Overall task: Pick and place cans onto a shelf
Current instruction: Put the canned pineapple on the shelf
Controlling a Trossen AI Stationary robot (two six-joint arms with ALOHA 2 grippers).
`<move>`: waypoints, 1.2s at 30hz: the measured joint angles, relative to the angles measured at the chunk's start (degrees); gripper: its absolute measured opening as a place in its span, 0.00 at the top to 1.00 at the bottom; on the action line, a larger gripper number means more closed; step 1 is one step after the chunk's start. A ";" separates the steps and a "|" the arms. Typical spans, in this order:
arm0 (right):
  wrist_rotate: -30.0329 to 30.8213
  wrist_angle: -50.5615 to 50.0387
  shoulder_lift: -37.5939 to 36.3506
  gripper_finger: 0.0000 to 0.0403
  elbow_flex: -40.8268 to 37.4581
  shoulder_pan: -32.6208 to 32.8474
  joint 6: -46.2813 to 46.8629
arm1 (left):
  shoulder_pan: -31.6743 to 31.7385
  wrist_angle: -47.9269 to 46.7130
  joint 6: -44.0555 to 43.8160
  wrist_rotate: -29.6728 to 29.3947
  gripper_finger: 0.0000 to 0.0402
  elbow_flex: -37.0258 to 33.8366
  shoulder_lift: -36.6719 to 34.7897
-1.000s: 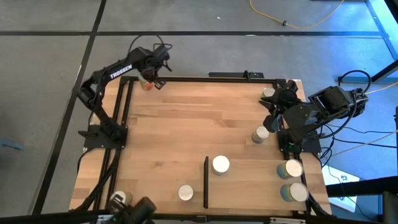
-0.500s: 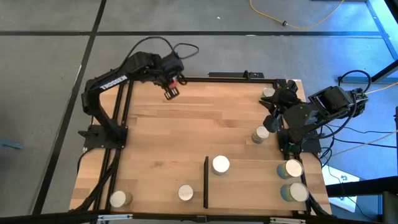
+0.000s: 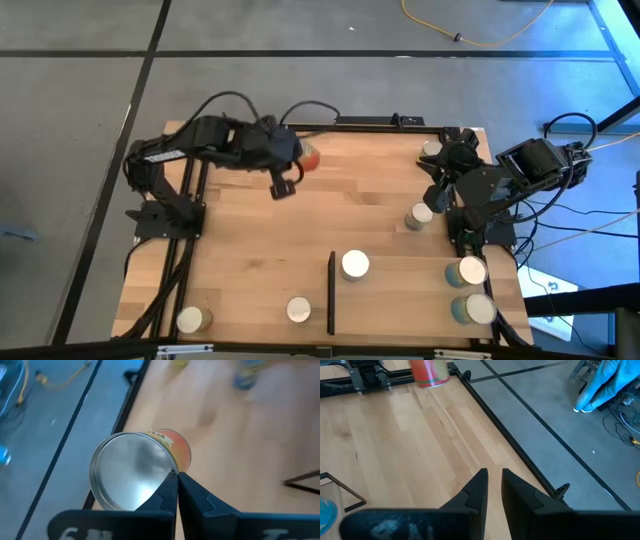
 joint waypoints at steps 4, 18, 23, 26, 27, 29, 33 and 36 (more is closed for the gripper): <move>0.00 0.00 0.00 0.86 0.00 0.00 0.00 | -5.41 2.62 0.17 0.12 1.00 0.24 0.01; 0.01 -0.02 0.00 0.86 0.00 0.00 0.27 | -23.82 20.65 10.73 1.01 1.00 0.26 0.01; 0.02 -0.02 0.00 0.86 0.00 0.00 0.39 | -26.18 24.86 11.99 3.79 1.00 0.33 1.57; 0.02 -0.02 0.00 0.86 0.00 -0.01 0.39 | -26.96 28.36 14.44 4.01 1.00 0.33 3.30; 0.00 -0.03 0.00 0.86 0.00 0.00 0.36 | -27.17 29.21 15.15 4.14 1.00 0.33 3.83; 0.02 -0.07 0.00 0.86 0.00 0.00 0.33 | -27.33 30.73 15.79 5.88 1.00 0.33 4.85; 0.02 -0.13 0.00 0.86 0.00 0.00 0.31 | -27.34 32.00 15.39 10.85 1.00 0.30 7.71; 0.02 -0.15 0.00 0.86 0.00 0.00 0.35 | -27.56 32.17 15.31 14.04 1.00 0.29 9.29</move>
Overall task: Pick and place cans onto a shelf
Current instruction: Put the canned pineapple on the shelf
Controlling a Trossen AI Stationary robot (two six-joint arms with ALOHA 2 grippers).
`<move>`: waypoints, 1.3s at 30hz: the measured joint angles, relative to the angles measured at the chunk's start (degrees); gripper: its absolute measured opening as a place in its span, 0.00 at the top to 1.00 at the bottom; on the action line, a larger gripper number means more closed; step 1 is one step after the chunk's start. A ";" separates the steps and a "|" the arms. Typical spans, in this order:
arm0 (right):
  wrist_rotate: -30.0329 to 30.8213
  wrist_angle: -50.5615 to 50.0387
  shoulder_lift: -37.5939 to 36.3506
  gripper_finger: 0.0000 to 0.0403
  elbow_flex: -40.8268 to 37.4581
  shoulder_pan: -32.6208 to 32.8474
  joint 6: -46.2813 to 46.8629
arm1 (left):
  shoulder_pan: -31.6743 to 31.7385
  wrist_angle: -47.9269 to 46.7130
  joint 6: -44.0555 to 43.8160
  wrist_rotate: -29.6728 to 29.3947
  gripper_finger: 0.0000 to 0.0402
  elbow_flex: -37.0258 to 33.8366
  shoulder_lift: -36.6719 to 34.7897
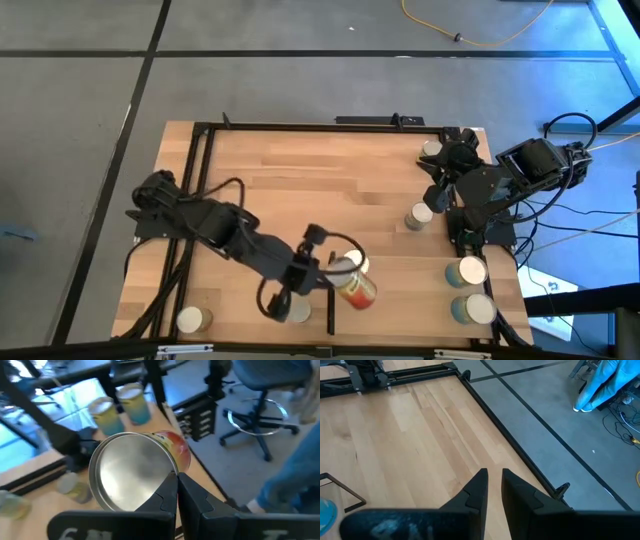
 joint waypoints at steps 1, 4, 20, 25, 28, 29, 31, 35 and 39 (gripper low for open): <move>0.00 0.00 0.00 0.86 0.00 0.00 0.01 | -0.10 0.14 -0.13 0.63 1.00 0.00 0.54; 0.00 0.00 0.00 0.86 0.00 -0.01 0.35 | -0.25 -0.12 -0.29 2.61 1.00 0.00 2.19; 0.00 -2.36 0.00 0.86 0.00 -0.01 1.29 | -0.44 -1.53 -3.23 3.05 1.00 -0.36 7.84; 0.00 -3.45 0.00 0.86 -0.01 -0.02 1.21 | -0.53 -2.77 -5.30 4.68 1.00 -0.34 9.26; 0.00 -3.46 -0.02 0.86 -0.02 0.00 1.15 | -0.81 -2.76 -7.04 4.86 1.00 -0.34 9.76; 0.00 -3.48 -0.02 0.86 -0.02 0.00 1.16 | -0.79 -3.02 -7.52 4.63 1.00 -0.33 9.80; 0.00 -3.48 -0.02 0.86 0.00 0.00 1.14 | -0.81 -3.89 -8.17 4.48 1.00 -0.35 9.95; -0.02 -3.48 -0.02 0.86 -0.01 -0.02 1.14 | -0.96 -3.58 -8.70 4.06 1.00 -0.35 9.94; -1.38 -3.45 -0.02 0.86 -0.02 -0.01 1.14 | -0.97 -3.64 -9.27 3.64 1.00 -0.35 9.94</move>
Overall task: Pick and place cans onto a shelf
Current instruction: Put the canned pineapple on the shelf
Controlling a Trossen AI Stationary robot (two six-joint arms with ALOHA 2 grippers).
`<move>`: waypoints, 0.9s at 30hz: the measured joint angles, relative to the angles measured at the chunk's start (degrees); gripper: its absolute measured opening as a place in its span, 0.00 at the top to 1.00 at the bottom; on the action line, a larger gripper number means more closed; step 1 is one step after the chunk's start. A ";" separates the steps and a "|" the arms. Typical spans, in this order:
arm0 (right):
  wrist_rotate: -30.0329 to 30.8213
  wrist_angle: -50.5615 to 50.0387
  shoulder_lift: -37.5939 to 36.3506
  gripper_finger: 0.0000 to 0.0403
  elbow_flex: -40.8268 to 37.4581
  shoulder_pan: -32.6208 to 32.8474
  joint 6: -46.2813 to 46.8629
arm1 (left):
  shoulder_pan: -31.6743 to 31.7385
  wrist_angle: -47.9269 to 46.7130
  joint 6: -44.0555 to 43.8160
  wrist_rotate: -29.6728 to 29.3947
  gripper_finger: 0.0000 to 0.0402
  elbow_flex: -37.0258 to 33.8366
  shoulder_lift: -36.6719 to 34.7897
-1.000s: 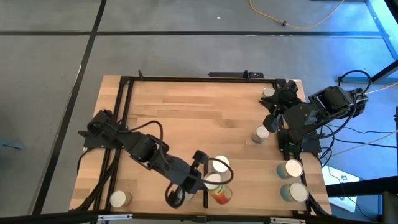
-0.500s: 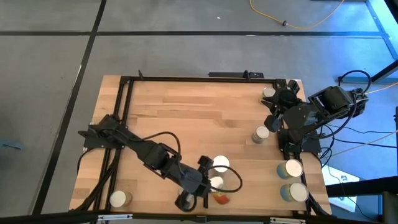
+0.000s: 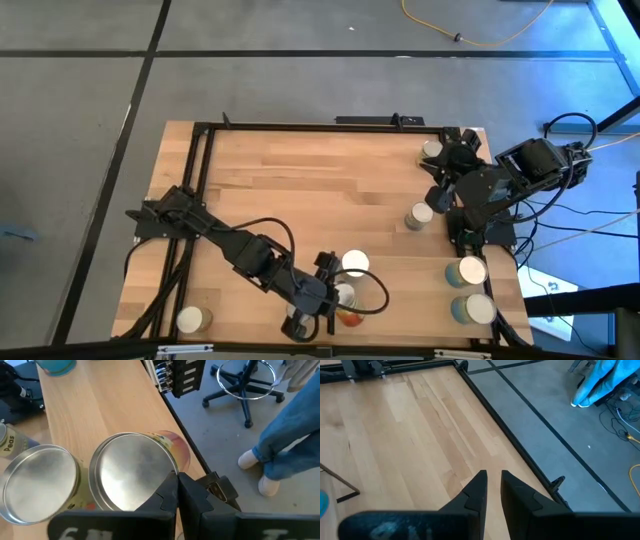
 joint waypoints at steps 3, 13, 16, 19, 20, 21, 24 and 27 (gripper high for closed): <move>-0.10 0.00 0.00 0.86 0.00 0.00 0.05 | 0.01 -0.39 -0.10 -0.07 1.00 0.00 0.00; -1.61 0.04 0.02 0.86 0.00 0.01 0.13 | 0.01 -0.45 -0.08 -0.06 1.00 0.00 0.43; -1.61 0.04 0.02 0.86 0.00 0.00 0.17 | 0.01 -0.35 -0.17 -0.08 1.00 0.03 0.94; -1.61 0.07 0.02 0.86 -0.01 -0.01 0.20 | 0.00 -0.42 -0.24 -0.06 0.99 -0.02 1.56; -1.61 0.09 0.02 0.86 0.01 0.01 0.20 | -0.01 -0.43 -0.28 0.19 0.98 -0.02 1.60; -1.61 0.09 0.02 0.86 0.02 -0.02 0.20 | 0.00 -0.36 -0.30 0.80 0.97 -0.02 1.62; -1.61 0.17 0.04 0.86 0.01 -0.01 0.20 | 0.01 -0.26 -0.39 1.13 0.95 0.00 1.81; -1.61 0.17 0.04 0.86 0.00 -0.01 0.22 | -0.01 -0.31 -0.45 1.22 0.93 -0.02 1.92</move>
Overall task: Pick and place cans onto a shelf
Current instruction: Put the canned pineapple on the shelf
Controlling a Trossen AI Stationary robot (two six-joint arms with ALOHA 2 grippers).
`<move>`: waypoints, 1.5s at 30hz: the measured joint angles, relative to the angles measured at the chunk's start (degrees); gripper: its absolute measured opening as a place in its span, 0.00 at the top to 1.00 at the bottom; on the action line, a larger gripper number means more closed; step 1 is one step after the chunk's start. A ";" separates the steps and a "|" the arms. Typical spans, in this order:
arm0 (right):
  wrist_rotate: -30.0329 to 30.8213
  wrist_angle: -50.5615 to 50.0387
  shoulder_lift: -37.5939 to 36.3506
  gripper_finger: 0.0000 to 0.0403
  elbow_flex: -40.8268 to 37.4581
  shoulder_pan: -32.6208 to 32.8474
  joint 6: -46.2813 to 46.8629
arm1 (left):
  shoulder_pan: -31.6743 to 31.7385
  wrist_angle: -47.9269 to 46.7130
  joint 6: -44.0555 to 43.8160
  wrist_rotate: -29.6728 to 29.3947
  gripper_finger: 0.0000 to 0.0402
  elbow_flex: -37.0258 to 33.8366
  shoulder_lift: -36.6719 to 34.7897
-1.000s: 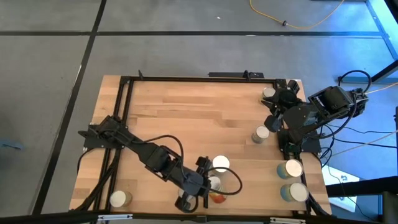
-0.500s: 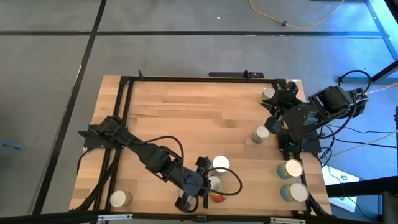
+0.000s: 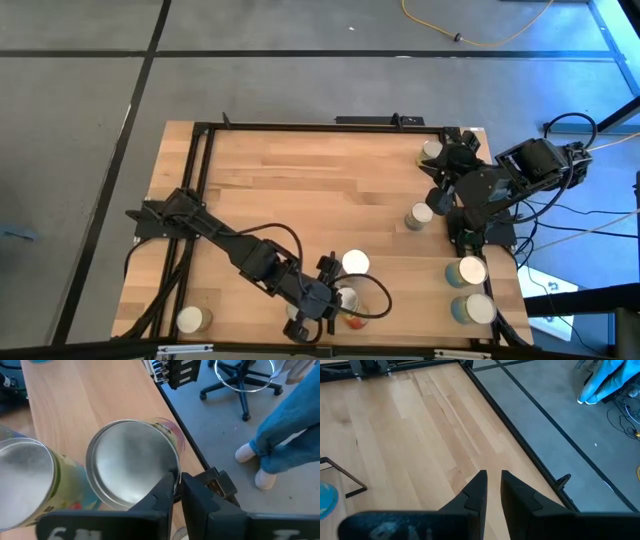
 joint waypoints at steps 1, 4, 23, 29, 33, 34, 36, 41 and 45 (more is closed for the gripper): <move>0.00 0.00 0.00 0.86 -0.01 0.01 -0.02 | 0.00 0.13 -0.05 -0.02 0.92 0.02 0.00; 0.00 0.00 0.00 0.86 0.00 -0.01 0.00 | 0.02 0.32 -0.09 -0.19 0.91 0.02 0.00; 0.00 -0.02 0.00 0.86 0.01 0.01 0.00 | 0.02 2.41 0.42 -3.30 0.90 0.58 0.00; -0.61 0.01 0.00 0.86 -0.01 0.04 -0.45 | 0.13 1.63 0.54 -3.30 0.90 3.07 -0.09; -11.08 3.63 -0.01 0.86 0.01 0.29 -6.76 | 0.13 -1.71 0.26 -4.53 0.90 7.10 -0.11; -15.39 5.71 -0.01 0.86 -0.01 0.48 -8.96 | 0.11 -3.33 0.07 -5.70 0.90 8.23 -0.11; -24.39 10.60 0.06 0.86 -0.01 1.40 -13.30 | 0.09 -6.89 -0.82 -9.02 0.90 10.62 -0.11; -38.69 20.97 1.97 0.86 0.00 6.72 -20.37 | 0.25 -12.83 -3.93 -15.62 0.94 11.57 -2.38; -39.37 21.64 5.89 0.86 0.04 12.30 -20.85 | 0.50 -17.77 -6.99 -19.81 0.99 11.91 -4.29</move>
